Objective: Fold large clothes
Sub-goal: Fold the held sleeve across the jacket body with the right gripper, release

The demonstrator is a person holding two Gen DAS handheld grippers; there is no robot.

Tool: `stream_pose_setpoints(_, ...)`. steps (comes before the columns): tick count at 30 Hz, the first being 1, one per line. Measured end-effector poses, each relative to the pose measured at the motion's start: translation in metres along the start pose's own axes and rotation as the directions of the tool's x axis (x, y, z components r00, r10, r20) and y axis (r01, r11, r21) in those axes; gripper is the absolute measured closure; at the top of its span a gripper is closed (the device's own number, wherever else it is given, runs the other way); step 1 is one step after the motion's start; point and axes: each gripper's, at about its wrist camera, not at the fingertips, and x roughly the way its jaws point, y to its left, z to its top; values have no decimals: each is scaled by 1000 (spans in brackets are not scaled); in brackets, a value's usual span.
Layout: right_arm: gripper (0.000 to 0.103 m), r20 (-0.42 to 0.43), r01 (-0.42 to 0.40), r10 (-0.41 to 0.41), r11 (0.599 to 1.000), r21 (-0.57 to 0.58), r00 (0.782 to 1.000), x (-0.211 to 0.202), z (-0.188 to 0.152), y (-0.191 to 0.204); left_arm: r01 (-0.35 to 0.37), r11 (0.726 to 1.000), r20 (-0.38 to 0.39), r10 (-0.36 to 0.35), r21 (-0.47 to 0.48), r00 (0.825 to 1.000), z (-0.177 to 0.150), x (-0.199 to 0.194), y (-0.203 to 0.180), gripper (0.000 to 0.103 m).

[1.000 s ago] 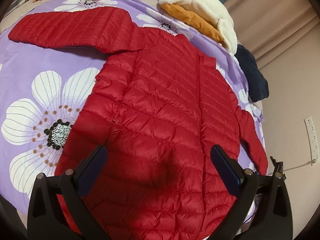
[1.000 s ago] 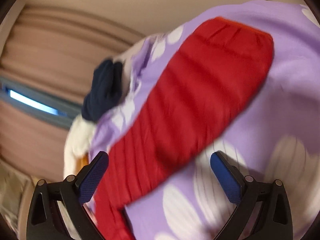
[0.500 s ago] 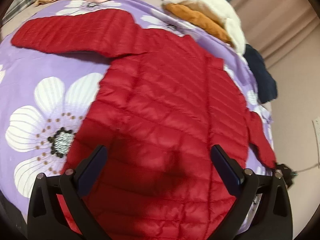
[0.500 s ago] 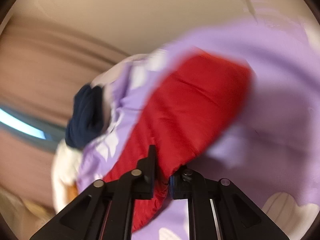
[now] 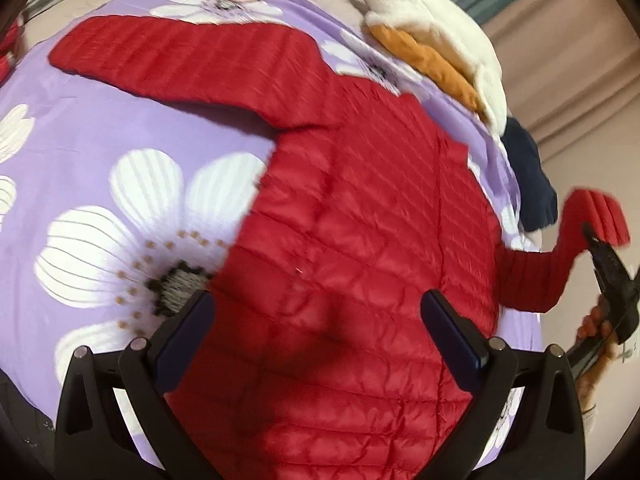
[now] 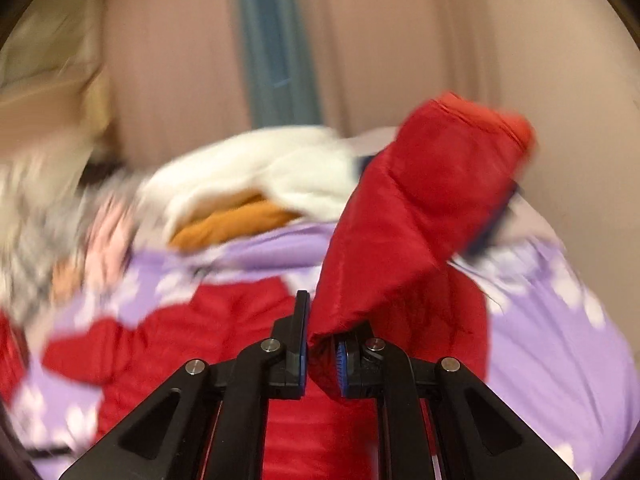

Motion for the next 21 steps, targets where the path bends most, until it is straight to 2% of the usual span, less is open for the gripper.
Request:
stream_pose_setpoints(1,90,-26,-14,12,997,-73,1000,27,2,23,0,1000,9,1,-9,1000,2,-3,5,0)
stream_pose_setpoints(4,90,-82,-40,21,971,-237,996,62,-16,79,-14,999,33,15,-36,999,6,-11,23,0)
stream_pose_setpoints(7,90,-149,-77,29,940,-332,988,88,-40,122,-31,998,42,34,-58,999,9,-14,38,0)
stream_pose_setpoints(10,90,-202,-120,43,914,-387,978,102,-63,155,-35,996,42,39,-82,998,11,-14,51,0)
stream_pose_setpoints(15,89,-280,-182,60,883,-433,958,121,-88,185,-22,995,38,26,-101,999,19,-10,57,0)
stream_pose_setpoints(17,81,-322,-231,93,876,-424,942,120,-89,184,0,996,43,4,-84,999,28,-6,49,0)
stream_pose_setpoints(19,55,-351,-294,157,877,-380,923,112,-87,176,28,998,47,-25,-61,999,37,-3,39,0)
stream_pose_setpoints(21,49,-352,-366,247,871,-327,903,96,-82,165,71,997,53,-70,-25,996,49,3,23,0)
